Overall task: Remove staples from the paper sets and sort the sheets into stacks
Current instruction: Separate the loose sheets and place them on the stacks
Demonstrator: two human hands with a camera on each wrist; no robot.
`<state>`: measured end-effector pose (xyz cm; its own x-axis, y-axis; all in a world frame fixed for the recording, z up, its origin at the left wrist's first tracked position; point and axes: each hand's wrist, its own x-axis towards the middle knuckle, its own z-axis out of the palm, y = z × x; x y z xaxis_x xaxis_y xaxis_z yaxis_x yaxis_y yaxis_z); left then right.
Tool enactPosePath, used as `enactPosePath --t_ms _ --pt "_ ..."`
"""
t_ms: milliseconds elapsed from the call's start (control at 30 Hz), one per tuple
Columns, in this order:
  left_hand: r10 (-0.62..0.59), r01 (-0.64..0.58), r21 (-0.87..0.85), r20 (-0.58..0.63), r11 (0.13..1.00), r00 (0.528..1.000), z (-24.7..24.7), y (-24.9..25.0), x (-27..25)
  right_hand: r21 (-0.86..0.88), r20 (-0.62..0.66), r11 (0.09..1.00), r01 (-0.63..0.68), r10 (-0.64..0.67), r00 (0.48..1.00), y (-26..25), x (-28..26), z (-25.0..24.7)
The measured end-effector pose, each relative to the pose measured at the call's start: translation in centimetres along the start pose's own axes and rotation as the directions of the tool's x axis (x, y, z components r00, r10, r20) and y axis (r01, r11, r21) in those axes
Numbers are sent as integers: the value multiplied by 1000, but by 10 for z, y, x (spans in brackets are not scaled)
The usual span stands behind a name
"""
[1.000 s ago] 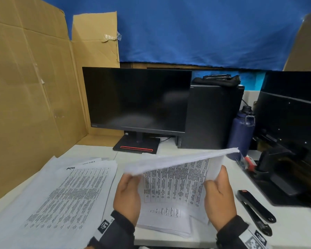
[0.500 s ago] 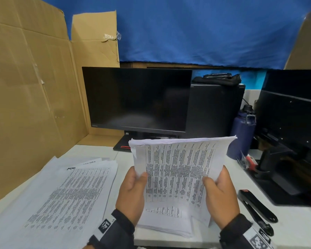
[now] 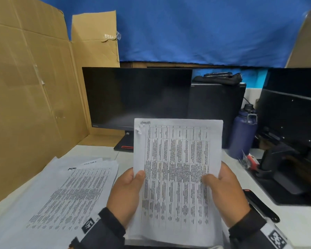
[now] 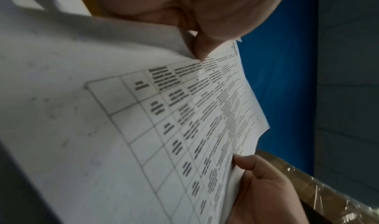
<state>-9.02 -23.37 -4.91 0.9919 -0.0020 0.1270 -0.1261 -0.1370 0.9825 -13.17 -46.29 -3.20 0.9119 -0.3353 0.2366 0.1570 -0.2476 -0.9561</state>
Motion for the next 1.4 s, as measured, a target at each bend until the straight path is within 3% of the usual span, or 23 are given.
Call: enactPosePath --t_ms 133,300,467,633,900,1000,1067,1100,1167,1200,1233,1300,1400 --pt "-208 216 -97 91 972 974 -11 -8 -1 -16 42 997 -74 74 996 5 -2 3" --pt "-272 286 -230 90 930 958 -19 0 3 -79 92 989 -123 130 987 9 -6 9" --pt "-288 311 -306 118 900 950 -23 5 6 -104 98 983 -149 159 982 14 -10 13" --pt "-315 334 -222 115 916 942 -19 -7 -1 -106 107 982 -158 169 980 21 -15 16" --pt "-224 213 -141 -66 967 972 -11 -12 -14 -147 158 981 -131 154 975 23 -20 16" --pt "-218 207 -106 -107 973 970 -16 -15 -18 -248 233 967 -47 107 966 12 -14 1" --pt "-178 177 -21 -137 984 975 -23 -20 -20 -452 106 892 27 24 994 14 0 -21" --pt "-148 155 42 -134 987 980 -27 -22 -21 -621 -3 784 19 -27 1000 18 10 -36" --pt "-97 110 125 -106 986 990 -32 -25 -22 -901 -173 412 -134 -59 983 30 25 -67" --pt "-78 90 148 -87 985 993 -33 -25 -23 -932 -245 270 -242 26 969 43 31 -81" --pt "-58 71 184 -73 980 996 -33 -25 -23 -926 -300 195 -324 142 943 57 34 -93" --pt "-9 16 277 -28 961 1000 -30 -26 -23 -912 -311 159 -379 336 889 82 33 -104" --pt "37 -56 384 56 922 998 -24 -26 -28 -884 -250 291 -366 368 896 95 30 -107"
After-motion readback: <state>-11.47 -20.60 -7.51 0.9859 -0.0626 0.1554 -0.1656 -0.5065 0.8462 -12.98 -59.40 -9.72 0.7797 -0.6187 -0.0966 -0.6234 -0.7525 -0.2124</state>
